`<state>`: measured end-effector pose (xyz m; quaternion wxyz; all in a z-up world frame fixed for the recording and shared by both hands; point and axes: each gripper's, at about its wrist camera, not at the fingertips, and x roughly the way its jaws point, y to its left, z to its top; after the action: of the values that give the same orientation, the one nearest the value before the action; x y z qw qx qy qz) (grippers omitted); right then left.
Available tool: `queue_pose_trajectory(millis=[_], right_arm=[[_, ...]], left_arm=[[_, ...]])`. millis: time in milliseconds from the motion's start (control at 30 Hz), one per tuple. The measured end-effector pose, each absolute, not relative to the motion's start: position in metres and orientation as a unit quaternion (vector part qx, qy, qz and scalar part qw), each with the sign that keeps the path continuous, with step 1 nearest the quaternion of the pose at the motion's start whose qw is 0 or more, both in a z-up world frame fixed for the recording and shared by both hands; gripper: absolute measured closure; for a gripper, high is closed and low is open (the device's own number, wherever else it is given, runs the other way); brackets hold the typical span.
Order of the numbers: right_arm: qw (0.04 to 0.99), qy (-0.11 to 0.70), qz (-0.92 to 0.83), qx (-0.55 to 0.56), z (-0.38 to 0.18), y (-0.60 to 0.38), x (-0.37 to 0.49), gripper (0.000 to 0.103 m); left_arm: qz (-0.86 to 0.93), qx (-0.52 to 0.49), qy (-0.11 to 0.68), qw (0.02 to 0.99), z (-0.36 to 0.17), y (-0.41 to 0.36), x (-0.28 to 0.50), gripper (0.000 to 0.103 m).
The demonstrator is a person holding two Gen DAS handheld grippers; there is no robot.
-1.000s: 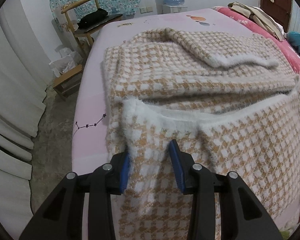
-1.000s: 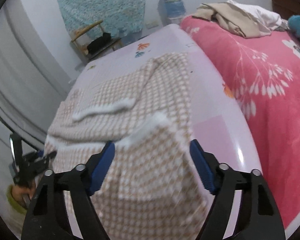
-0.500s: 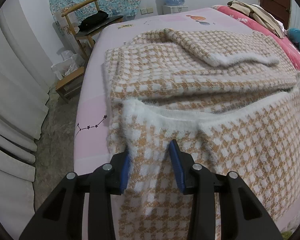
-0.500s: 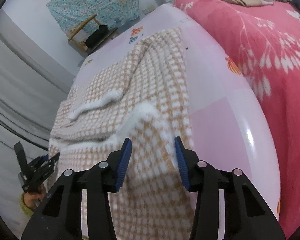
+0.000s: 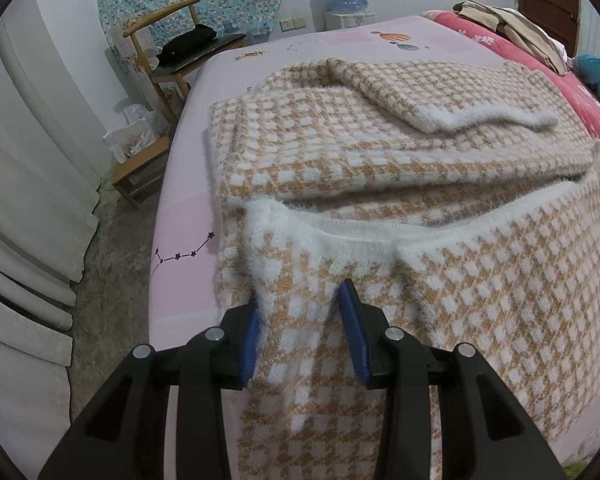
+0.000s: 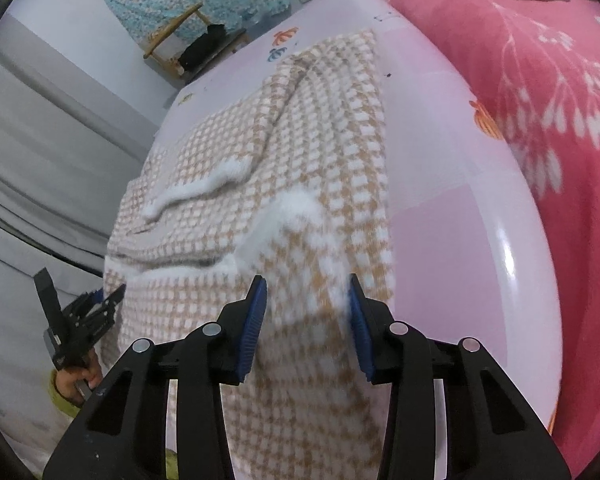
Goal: Fold large clothes
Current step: 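Grasp the white trim corner with the right gripper while the left gripper holds its edge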
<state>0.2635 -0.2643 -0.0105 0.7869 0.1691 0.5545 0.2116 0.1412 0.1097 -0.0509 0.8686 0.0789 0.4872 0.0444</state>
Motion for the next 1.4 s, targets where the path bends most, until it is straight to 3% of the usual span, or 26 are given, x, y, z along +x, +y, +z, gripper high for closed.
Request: queue_pose_trajectory(millis=[533,900,1400], right_arm=[[0.780,0.579,0.218,0.094,-0.009,-0.234,0.261,0.068],[0.792,0.574,0.202,0.050,-0.012,-0.215,0.253,0.083],[0.828,0.540,0.135,-0.075,-0.023,-0.150,0.228,0.084]], left_arm=[[0.044,0.080,0.487,0.869,-0.051,0.109,0.141,0.067],[0.044,0.082,0.487,0.868,-0.051,0.109,0.141,0.067],[0.039,0.079,0.483,0.871,-0.050,0.110,0.140,0.067]])
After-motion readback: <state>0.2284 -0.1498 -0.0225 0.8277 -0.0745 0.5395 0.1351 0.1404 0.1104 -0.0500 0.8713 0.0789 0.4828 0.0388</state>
